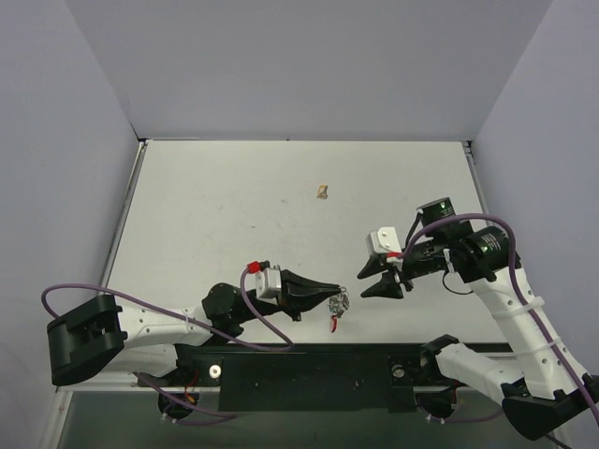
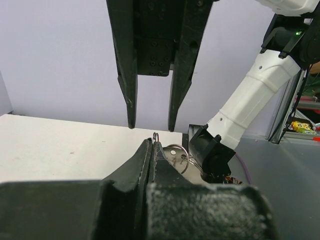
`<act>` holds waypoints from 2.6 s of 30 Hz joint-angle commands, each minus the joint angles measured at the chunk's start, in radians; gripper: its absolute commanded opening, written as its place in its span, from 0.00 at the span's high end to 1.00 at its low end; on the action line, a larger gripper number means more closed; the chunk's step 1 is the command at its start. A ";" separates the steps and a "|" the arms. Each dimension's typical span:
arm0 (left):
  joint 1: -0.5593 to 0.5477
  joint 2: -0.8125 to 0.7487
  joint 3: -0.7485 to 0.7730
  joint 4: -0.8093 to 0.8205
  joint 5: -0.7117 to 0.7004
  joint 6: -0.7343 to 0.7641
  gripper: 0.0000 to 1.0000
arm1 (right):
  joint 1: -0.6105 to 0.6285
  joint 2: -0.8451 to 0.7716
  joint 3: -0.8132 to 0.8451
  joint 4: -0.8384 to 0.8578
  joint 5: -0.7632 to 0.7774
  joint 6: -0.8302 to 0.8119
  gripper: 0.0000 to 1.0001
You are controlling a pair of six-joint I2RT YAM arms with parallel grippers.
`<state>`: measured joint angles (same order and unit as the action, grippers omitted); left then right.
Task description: Put the keys on the keyring
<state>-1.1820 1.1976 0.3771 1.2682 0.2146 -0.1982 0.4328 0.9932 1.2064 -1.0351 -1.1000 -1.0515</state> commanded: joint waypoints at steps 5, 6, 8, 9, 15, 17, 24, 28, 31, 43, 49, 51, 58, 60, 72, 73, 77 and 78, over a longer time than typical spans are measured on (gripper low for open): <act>0.002 0.036 0.046 0.189 0.020 -0.014 1.00 | 0.026 0.002 -0.056 0.320 -0.061 0.370 0.67; 0.002 0.036 0.049 0.191 0.019 -0.014 1.00 | 0.029 -0.001 -0.062 0.329 -0.063 0.389 0.68; 0.002 0.037 0.051 0.189 0.014 -0.012 1.00 | 0.035 -0.005 -0.079 0.346 -0.066 0.410 0.69; 0.002 0.034 0.052 0.189 0.009 -0.010 1.00 | 0.040 -0.007 -0.091 0.349 -0.067 0.416 0.70; 0.002 0.033 0.054 0.180 -0.007 0.000 1.00 | 0.046 -0.027 -0.125 0.342 -0.084 0.424 0.73; 0.002 0.031 0.055 0.177 -0.014 0.002 1.00 | 0.046 -0.031 -0.131 0.336 -0.089 0.423 0.73; 0.002 0.023 0.059 0.157 -0.040 0.022 1.00 | 0.043 -0.033 -0.122 0.328 -0.103 0.418 0.73; 0.002 0.013 0.052 0.148 -0.046 0.028 1.00 | 0.032 -0.031 -0.105 0.323 -0.097 0.430 0.73; 0.001 0.010 0.051 0.148 -0.049 0.028 1.00 | 0.030 -0.036 -0.108 0.314 -0.116 0.427 0.72; 0.002 0.010 0.060 0.143 -0.055 0.031 1.00 | 0.037 -0.019 -0.108 0.296 -0.109 0.397 0.69; 0.002 0.017 0.068 0.152 -0.046 0.028 1.00 | 0.049 -0.014 -0.114 0.340 -0.100 0.424 0.72; 0.002 0.020 0.068 0.152 -0.049 0.028 1.00 | 0.052 -0.013 -0.116 0.351 -0.101 0.433 0.72; 0.002 0.025 0.072 0.154 -0.047 0.028 1.00 | 0.055 -0.008 -0.114 0.374 -0.106 0.453 0.76; 0.004 0.025 0.071 0.154 -0.050 0.028 1.00 | 0.055 -0.008 -0.113 0.379 -0.112 0.458 0.80; 0.002 0.040 0.069 0.172 -0.066 0.017 1.00 | 0.064 -0.024 -0.151 0.415 -0.106 0.493 0.86; 0.002 0.042 0.071 0.177 -0.066 0.017 1.00 | 0.064 -0.025 -0.156 0.420 -0.101 0.502 0.85; 0.002 0.045 0.071 0.184 -0.072 0.014 1.00 | 0.070 -0.024 -0.160 0.438 -0.089 0.512 0.88; 0.002 0.046 0.069 0.184 -0.075 0.014 1.00 | 0.070 -0.025 -0.160 0.438 -0.084 0.512 0.89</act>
<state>-1.1820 1.2449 0.3954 1.2682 0.1589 -0.1757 0.4927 0.9798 1.0561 -0.6342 -1.1694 -0.5564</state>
